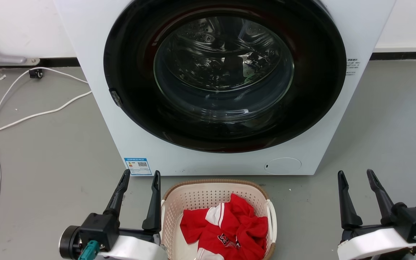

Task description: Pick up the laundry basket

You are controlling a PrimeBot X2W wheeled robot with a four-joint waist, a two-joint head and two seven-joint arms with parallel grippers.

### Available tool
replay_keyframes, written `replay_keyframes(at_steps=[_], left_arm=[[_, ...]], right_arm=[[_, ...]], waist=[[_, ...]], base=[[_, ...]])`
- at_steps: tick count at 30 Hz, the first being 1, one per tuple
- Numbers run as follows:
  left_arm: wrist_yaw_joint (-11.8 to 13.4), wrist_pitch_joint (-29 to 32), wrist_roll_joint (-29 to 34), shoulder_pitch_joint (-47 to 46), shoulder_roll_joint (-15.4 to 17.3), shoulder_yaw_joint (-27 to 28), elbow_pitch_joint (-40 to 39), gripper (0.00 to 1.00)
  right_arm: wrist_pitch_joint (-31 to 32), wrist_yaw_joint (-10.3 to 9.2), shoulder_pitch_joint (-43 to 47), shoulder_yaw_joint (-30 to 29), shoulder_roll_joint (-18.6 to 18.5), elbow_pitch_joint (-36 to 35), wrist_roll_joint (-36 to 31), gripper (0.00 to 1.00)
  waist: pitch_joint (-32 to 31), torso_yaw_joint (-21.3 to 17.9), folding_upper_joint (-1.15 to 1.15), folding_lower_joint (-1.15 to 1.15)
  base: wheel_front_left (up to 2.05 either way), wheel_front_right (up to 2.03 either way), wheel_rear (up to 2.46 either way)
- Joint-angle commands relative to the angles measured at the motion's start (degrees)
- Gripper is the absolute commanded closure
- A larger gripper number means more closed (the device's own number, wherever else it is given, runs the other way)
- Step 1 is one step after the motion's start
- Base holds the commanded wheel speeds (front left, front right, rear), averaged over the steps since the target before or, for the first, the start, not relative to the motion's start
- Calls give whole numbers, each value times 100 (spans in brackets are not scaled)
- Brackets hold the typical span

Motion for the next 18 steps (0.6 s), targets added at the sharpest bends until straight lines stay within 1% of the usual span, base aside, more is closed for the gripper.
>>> replay_keyframes(at_steps=[1,6,13,18], left_arm=[[1,-55,123,36,37,-28,-17,0],[43,-113,360,51,23,-59,-35,0],[-54,-186,611,116,11,-158,145,0],[-193,-240,703,190,-63,-126,302,0]], right_arm=[[-47,-2,0,-9,-8,-12,-127,0],[-109,-2,3,-33,-7,78,-411,0],[-183,-2,42,-68,-6,221,-799,0],[-236,-2,44,-72,-5,279,-1036,0]], waist=[[-1,-1,0,0],[-2,-2,0,0],[-9,-2,0,0],[-20,-6,0,0]], base=[[0,0,0],[0,0,0],[0,0,0],[0,0,0]])
